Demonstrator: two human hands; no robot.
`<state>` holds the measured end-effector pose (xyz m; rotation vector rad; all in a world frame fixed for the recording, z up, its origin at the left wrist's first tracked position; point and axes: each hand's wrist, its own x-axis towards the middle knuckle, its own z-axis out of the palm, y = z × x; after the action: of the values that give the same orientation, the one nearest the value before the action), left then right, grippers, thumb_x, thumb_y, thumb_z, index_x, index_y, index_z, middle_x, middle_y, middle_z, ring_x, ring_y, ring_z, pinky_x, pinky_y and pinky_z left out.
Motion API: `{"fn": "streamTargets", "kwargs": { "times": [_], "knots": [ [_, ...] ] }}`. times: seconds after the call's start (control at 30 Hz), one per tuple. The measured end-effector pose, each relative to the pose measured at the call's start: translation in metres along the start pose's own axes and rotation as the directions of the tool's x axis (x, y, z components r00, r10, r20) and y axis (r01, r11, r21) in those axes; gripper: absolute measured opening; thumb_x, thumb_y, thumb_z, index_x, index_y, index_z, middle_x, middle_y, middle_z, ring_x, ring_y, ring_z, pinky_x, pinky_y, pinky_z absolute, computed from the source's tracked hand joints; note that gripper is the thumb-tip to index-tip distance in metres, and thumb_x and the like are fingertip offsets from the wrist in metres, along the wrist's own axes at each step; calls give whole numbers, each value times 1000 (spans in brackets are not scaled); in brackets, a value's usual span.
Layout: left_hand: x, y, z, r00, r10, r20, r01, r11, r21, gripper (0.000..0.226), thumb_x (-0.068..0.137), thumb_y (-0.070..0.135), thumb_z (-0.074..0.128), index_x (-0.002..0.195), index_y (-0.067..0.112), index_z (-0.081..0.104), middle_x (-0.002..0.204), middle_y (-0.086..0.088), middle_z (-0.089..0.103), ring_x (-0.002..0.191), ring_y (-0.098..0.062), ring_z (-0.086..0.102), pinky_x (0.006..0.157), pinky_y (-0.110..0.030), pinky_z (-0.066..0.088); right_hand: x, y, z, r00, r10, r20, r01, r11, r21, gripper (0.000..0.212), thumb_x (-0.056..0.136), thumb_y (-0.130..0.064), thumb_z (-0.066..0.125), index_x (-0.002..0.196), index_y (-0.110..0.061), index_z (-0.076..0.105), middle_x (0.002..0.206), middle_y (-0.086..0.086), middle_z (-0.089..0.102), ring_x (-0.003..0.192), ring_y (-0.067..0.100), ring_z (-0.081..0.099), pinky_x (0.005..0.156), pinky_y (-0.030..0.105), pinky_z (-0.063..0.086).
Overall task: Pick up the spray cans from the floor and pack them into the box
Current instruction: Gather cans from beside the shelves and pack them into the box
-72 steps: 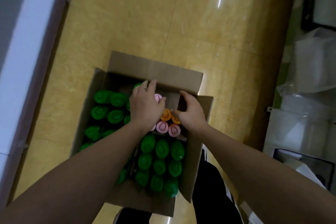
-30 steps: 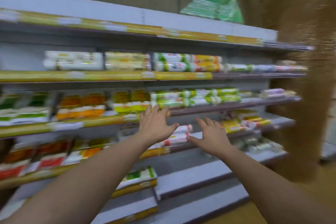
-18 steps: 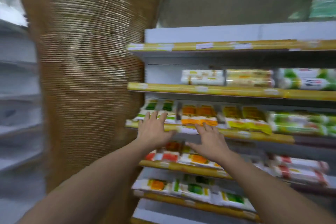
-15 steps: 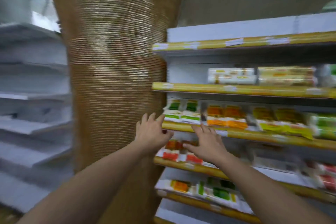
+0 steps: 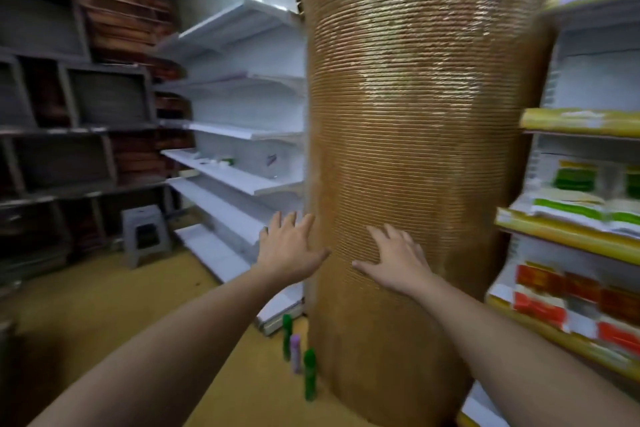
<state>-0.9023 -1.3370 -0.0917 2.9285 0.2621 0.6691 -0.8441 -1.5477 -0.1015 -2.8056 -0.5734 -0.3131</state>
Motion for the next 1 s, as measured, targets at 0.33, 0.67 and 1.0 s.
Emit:
{"fn": "streamTargets", "kwargs": {
  "times": [0.33,0.67,1.0],
  "knots": [
    [127,-140,48,980,-193,-44,196,976,98,88,83,78,43,157,34,22,164,-8,22,152,-36,11,116,-58,23,199,-89,91,973,-219,66,214,974,78,92,83,-72,59,157,-30,24,162,8,25,147,33,24,116,49,27],
    [253,-250,116,950,-312,-17,312,944,105,85,85,74,47,156,33,23,164,-7,25,151,-34,13,115,-58,25,378,-158,188,928,-325,183,298,941,162,88,83,-69,59,155,-32,24,164,8,21,149,32,19,117,51,24],
    [393,-375,215,974,-188,128,184,982,43,85,86,73,48,156,31,24,164,-9,23,150,-36,15,115,-59,25,501,-196,291,966,-100,237,60,984,170,91,86,-66,62,158,-28,22,165,8,19,150,34,18,120,52,22]
  ]
}}
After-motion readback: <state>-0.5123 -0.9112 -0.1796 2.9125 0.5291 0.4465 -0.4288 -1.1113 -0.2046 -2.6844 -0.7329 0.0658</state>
